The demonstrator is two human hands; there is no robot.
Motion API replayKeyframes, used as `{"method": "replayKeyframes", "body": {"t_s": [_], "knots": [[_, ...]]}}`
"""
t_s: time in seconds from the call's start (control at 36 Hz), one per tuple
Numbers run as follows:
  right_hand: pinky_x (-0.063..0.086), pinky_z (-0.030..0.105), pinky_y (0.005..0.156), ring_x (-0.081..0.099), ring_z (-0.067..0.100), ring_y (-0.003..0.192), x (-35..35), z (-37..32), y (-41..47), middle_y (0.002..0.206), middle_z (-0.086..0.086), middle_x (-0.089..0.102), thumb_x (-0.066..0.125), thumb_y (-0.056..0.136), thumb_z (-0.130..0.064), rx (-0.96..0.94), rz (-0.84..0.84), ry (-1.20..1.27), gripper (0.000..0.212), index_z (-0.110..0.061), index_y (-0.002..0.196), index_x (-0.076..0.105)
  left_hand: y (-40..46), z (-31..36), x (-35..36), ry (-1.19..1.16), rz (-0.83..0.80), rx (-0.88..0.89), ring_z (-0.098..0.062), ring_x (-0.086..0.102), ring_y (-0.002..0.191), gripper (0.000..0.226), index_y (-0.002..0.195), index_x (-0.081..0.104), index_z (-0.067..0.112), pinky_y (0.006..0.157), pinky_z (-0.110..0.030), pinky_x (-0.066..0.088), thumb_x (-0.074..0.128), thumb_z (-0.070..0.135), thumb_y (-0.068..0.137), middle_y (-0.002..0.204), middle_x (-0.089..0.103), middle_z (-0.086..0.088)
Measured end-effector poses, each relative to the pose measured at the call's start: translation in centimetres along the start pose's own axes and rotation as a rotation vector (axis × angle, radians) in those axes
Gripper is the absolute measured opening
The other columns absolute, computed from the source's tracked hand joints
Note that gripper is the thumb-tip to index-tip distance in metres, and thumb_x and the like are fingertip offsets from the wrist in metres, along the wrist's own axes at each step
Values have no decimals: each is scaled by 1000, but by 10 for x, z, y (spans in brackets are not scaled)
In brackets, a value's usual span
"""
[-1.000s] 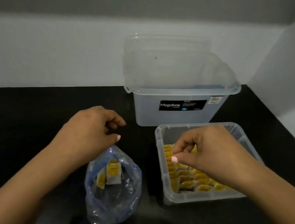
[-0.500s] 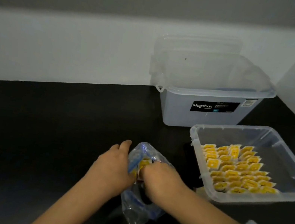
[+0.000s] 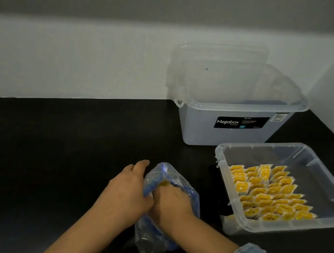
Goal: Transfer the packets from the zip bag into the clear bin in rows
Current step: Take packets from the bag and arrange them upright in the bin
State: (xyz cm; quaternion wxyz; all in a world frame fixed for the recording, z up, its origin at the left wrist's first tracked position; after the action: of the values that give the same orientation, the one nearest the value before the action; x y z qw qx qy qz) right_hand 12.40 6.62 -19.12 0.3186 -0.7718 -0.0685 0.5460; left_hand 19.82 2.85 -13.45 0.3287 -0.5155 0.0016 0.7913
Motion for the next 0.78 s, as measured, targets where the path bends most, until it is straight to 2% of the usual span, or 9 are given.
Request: {"method": "replayKeyframes", "body": {"t_s": [0.08,0.17,0.25,0.33,0.42,0.5,0.56,0.64,0.78], "knots": [[35,34,103,44,26,127,6,6,-6,134,11,47,48,97,-31,79,-189,28,41,-8,131,44,2,-1,-4,5,28,4,-11,52,108,82,146,18,33,85,-25,46,68,24,81,132,42,4],[44,32,81,58,25,105,-37,2,-33,100,6,59,54,93,-24,-64,174,140,21,-9,107,60,4,-1,-8,30,49,8,-9,52,104,83,145,18,33,78,-22,44,68,24,80,132,42,5],[45,25,66,56,15,76,-54,11,-57,69,-7,47,58,88,-27,-168,280,252,14,-18,76,57,4,1,-10,89,51,19,-8,51,105,83,144,19,35,78,-21,44,70,31,79,133,40,6],[46,23,63,57,9,68,-68,28,-61,69,-4,57,61,84,-26,-159,192,396,21,-21,64,55,1,11,-17,143,44,67,-8,46,117,86,144,19,38,89,-24,45,72,34,76,141,32,9],[40,18,52,54,-2,48,-79,49,-70,70,1,68,59,85,-20,-139,122,641,14,-12,77,67,-9,32,-25,132,3,194,-6,32,129,91,141,19,44,101,-27,41,76,32,72,142,22,18],[32,16,41,42,2,33,-92,63,-78,64,4,66,57,86,-14,-144,97,862,15,-8,77,66,-21,61,-28,70,-19,353,5,27,122,95,135,19,50,90,-13,41,81,29,67,134,16,29],[28,18,41,36,6,33,-100,71,-82,65,9,66,56,87,-12,-159,88,960,17,-9,71,63,-27,80,-30,13,67,437,11,31,112,90,128,23,51,79,-3,36,83,33,63,122,18,33],[26,22,44,34,8,34,-111,82,-86,66,10,67,56,86,-12,-174,88,1032,20,-10,67,62,-33,99,-37,-118,303,512,20,38,103,74,114,32,49,77,2,37,83,34,62,108,30,36],[28,20,41,36,9,35,-122,104,-94,68,11,66,55,88,-13,-179,86,1076,19,-8,72,63,-38,122,-42,-235,498,601,7,55,93,36,93,51,41,77,-3,44,72,19,75,91,53,23]]}}
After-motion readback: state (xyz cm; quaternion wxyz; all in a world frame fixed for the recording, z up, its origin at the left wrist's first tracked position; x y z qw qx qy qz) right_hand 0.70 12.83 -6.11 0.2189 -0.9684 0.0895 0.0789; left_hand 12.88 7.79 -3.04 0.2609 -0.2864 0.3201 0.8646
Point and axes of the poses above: each hand's wrist, its own y-axis towards the middle knuckle, its own x-axis out of the palm, z = x × y, the point moved 9 cm from there along y, towards the middle knuckle
